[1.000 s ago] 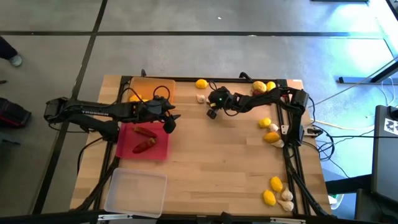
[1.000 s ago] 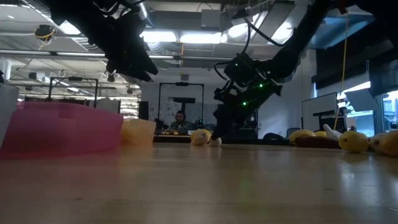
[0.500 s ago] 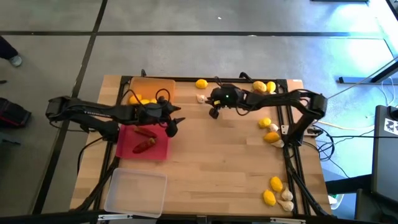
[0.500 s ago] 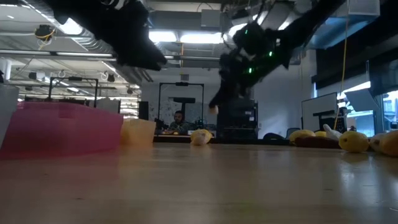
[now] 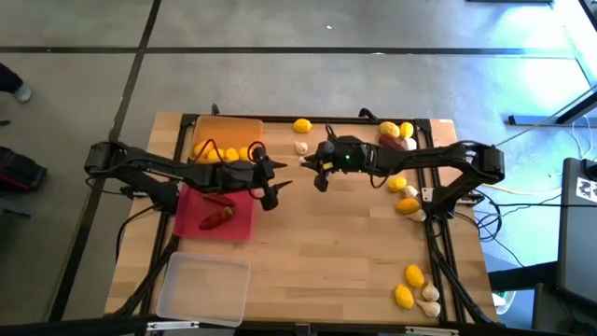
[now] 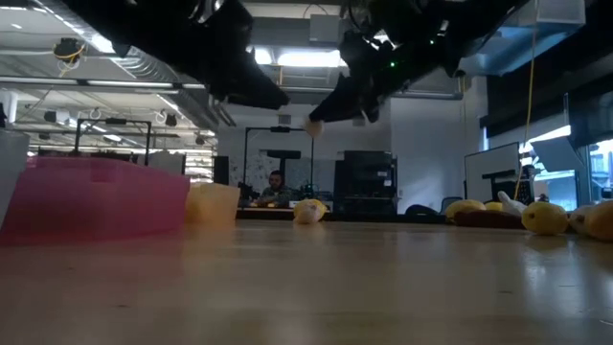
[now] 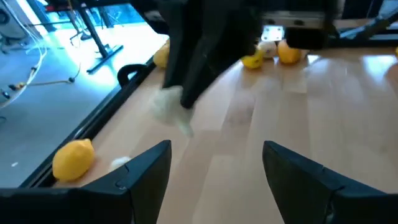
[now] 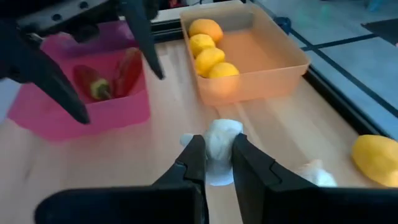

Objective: Sort produce into baskets
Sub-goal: Put the garlic into the transparent bin

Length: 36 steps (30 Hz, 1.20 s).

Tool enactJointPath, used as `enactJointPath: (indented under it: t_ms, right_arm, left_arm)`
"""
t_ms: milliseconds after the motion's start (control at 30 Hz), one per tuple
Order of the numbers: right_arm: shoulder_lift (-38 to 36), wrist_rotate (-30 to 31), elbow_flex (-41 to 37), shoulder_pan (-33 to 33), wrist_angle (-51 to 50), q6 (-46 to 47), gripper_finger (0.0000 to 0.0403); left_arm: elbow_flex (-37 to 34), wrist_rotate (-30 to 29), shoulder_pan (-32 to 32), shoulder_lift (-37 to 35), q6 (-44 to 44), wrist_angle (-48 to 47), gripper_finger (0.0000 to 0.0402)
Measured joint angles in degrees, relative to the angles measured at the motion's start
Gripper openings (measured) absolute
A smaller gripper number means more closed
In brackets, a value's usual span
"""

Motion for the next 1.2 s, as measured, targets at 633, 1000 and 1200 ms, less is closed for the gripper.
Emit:
enactJointPath:
  t_ms: [633,1000,1200]
  right_arm:
    - [0.0,-3.2,0.4,1.0,3.5,11.4,0.0046]
    - [0.0,-6.4,0.4,1.0,6.0,13.9,0.0046]
    - [0.0,-6.4,0.4,1.0,6.1,14.5,0.0046]
  left_arm:
    - [2.0,-23.3,-7.0,8.6,23.9,9.4,0.0241]
    - [2.4,-23.3,-6.4,9.5,23.6,9.2,0.014]
    - [2.4,-22.2,-6.2,9.5,24.6,9.2,0.0106]
